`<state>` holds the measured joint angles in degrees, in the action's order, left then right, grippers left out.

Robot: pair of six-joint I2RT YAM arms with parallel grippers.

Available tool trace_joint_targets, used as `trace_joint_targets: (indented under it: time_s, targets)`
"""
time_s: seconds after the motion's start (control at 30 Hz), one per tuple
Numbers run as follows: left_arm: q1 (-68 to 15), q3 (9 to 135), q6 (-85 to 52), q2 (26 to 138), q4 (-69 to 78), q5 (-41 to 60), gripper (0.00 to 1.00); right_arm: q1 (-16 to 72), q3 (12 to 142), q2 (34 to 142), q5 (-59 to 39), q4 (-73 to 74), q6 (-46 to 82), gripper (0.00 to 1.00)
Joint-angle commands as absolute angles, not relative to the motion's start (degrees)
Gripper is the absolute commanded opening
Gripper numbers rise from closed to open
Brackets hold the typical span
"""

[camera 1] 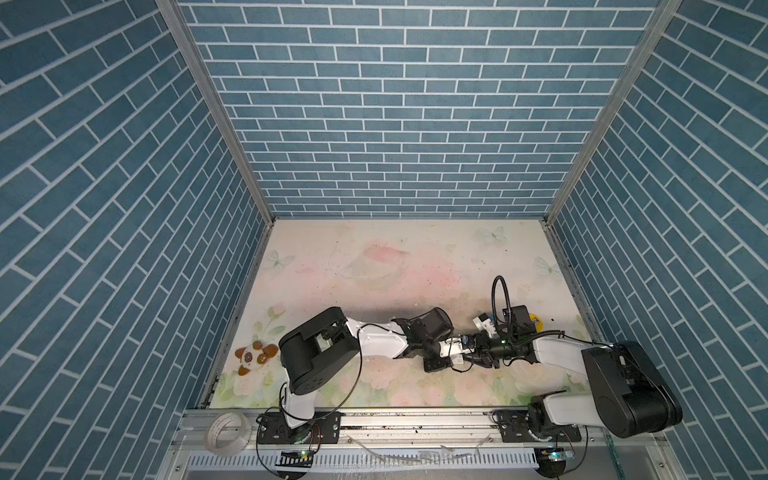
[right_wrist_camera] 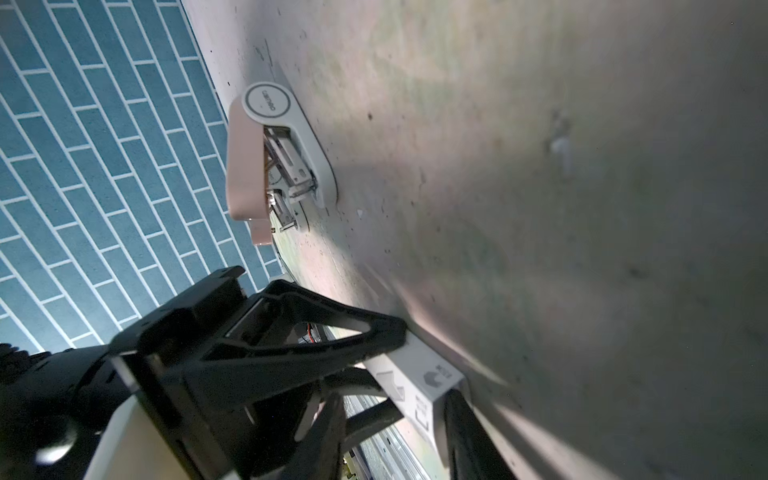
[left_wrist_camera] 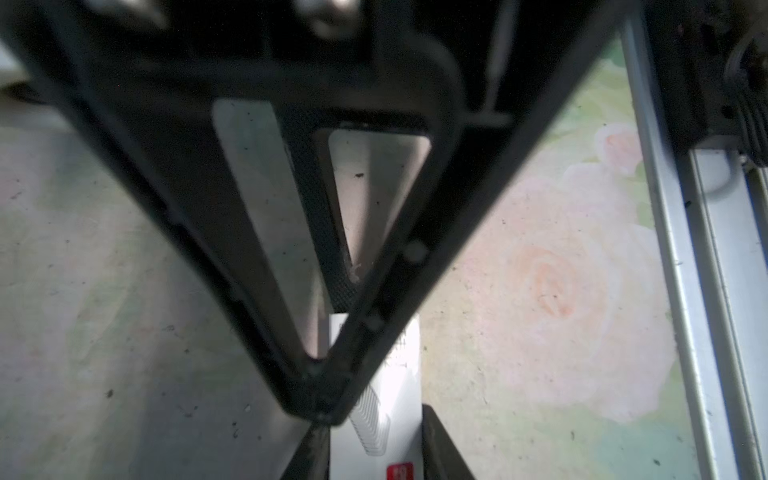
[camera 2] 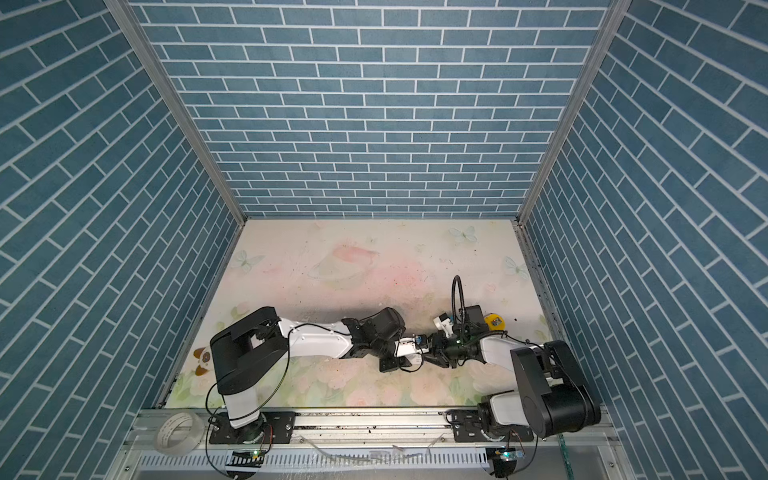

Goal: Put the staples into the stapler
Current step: 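Hold the sleeve with the right gripper while the left pulls the tray out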

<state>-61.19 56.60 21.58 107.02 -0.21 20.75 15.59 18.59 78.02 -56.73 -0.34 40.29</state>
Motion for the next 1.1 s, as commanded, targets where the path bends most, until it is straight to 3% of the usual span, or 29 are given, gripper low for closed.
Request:
trace_joint_targets:
  time_s: [0.0, 0.37, 0.7, 0.87, 1.07]
  targets:
    - [-60.94, 56.43, 21.8, 109.86, -4.59, 21.04, 0.35, 16.37, 17.98, 78.18, -58.2, 0.9, 41.66, 0.41]
    - [-60.92, 56.52, 21.78, 110.21, -4.92, 22.1, 0.38, 17.14, 17.53, 79.62, -58.28, 1.89, 41.92, 0.42]
    - [-60.1, 55.55, 23.26, 106.77, -6.45, 21.55, 0.57, 17.14, 17.74, 80.41, -56.85, 0.64, 41.07, 0.43]
    - [-58.57, 55.46, 24.46, 104.84, -8.74, 21.4, 0.57, 17.14, 18.23, 80.94, -55.99, -0.88, 40.08, 0.43]
    - [-58.19, 55.1, 25.31, 104.67, -10.19, 22.38, 0.5, 17.14, 18.06, 80.34, -55.63, -0.79, 40.12, 0.43]
